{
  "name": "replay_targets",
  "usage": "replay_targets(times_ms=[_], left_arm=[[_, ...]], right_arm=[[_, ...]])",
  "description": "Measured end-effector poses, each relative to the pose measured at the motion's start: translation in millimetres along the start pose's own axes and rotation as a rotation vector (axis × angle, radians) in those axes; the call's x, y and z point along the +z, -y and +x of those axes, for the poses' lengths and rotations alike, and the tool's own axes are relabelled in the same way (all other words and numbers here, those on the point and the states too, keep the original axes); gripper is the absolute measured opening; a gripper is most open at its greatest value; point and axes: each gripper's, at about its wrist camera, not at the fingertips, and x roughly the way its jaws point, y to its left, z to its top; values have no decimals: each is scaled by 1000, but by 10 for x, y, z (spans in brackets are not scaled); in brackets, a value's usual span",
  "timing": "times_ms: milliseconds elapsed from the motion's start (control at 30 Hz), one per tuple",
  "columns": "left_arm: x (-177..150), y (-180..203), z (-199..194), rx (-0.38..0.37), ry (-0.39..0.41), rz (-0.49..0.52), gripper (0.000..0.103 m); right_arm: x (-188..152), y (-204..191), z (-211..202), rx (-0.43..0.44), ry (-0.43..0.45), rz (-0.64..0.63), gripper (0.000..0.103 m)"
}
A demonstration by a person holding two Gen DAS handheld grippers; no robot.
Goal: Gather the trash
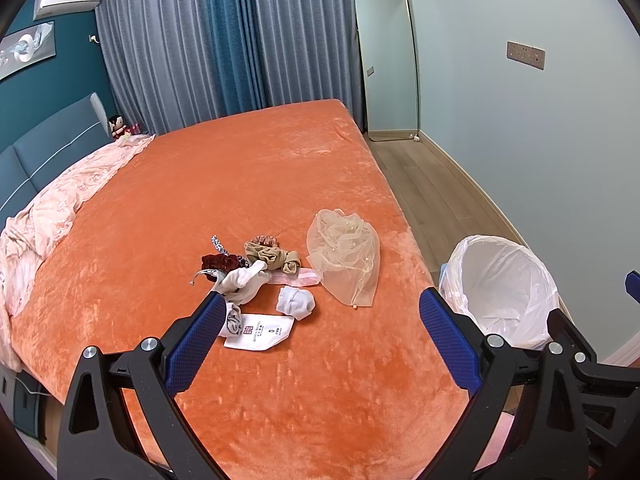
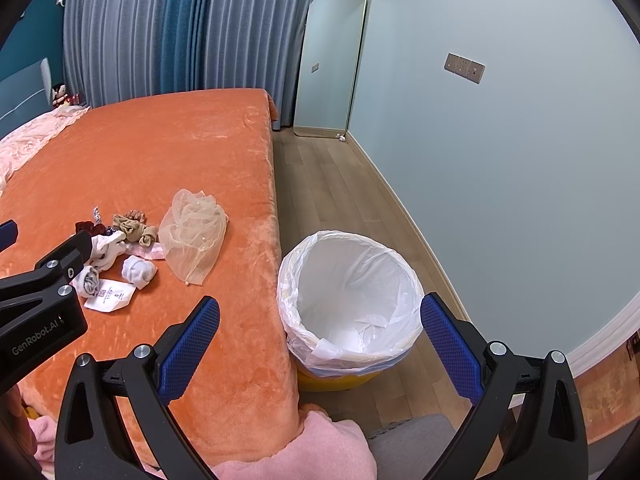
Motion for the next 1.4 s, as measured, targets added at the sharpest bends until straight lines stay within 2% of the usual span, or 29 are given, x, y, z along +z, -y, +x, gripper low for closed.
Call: replay_targets(times_ms=[1400], left_arm=[[17, -12, -31, 0, 9, -1, 92]], right_arm=[[25, -23, 40, -34, 19, -9, 96]])
